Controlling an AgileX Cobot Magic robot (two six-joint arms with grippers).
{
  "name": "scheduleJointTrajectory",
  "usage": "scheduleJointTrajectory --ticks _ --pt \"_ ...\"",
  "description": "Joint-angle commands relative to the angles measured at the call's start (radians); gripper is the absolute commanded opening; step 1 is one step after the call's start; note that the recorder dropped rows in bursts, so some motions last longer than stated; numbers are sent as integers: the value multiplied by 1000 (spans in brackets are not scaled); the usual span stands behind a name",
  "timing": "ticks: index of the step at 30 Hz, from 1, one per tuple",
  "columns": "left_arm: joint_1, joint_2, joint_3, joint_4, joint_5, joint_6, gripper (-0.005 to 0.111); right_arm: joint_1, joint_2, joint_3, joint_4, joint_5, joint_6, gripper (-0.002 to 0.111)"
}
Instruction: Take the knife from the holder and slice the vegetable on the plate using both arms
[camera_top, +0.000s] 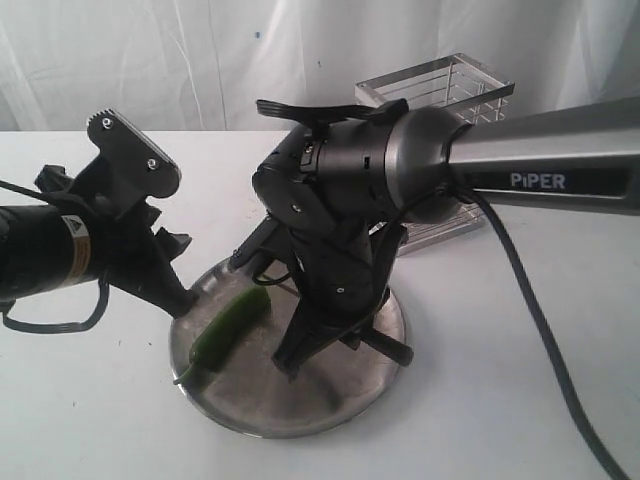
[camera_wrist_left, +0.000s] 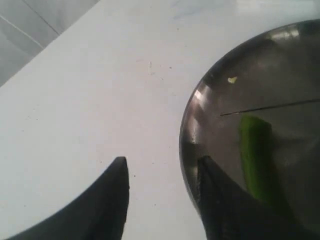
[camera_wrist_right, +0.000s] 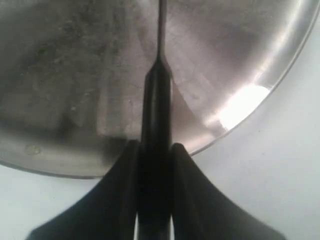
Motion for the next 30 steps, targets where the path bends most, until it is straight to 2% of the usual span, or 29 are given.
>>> scheduleJointTrajectory --ticks 1,30 --pt "0 45 -30 2 12 -27 48 -7 -3 -10 14 -2 -11 0" --pt "0 77 -41 2 15 -51 48 -7 18 -10 31 -48 -94 0"
